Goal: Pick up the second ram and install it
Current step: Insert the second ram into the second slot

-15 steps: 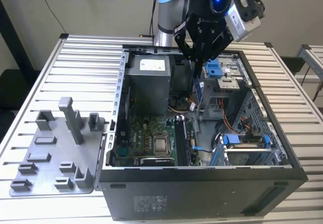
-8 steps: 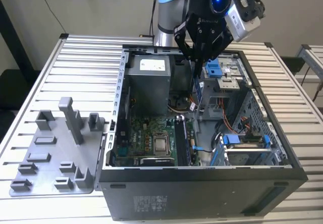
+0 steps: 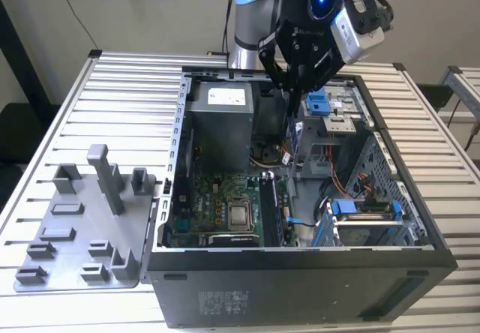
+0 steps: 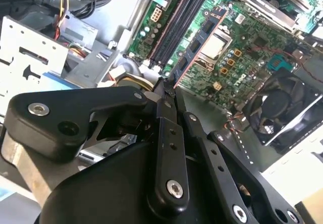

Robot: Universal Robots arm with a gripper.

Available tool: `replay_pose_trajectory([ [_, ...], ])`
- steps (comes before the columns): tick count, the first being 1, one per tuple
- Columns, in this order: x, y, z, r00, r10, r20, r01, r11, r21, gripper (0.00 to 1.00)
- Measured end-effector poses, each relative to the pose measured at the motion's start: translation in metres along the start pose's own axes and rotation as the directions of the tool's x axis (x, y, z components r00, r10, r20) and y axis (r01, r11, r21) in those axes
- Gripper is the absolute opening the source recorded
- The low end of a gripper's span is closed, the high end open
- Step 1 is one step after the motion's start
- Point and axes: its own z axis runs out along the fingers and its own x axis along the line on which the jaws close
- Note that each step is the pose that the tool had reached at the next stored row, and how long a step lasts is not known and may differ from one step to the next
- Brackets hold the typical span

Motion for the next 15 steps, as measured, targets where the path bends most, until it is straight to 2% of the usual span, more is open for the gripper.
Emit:
replay_pose_trajectory([
  [3,0.0000,-0.0002,0.0002,0.9996,0.027,0.0008,-0.027,0.9996,0.0009,0.14],
  [15,0.0000,-0.0002,0.0003,0.9996,0.030,0.0010,-0.030,0.9996,0.0010,0.14],
])
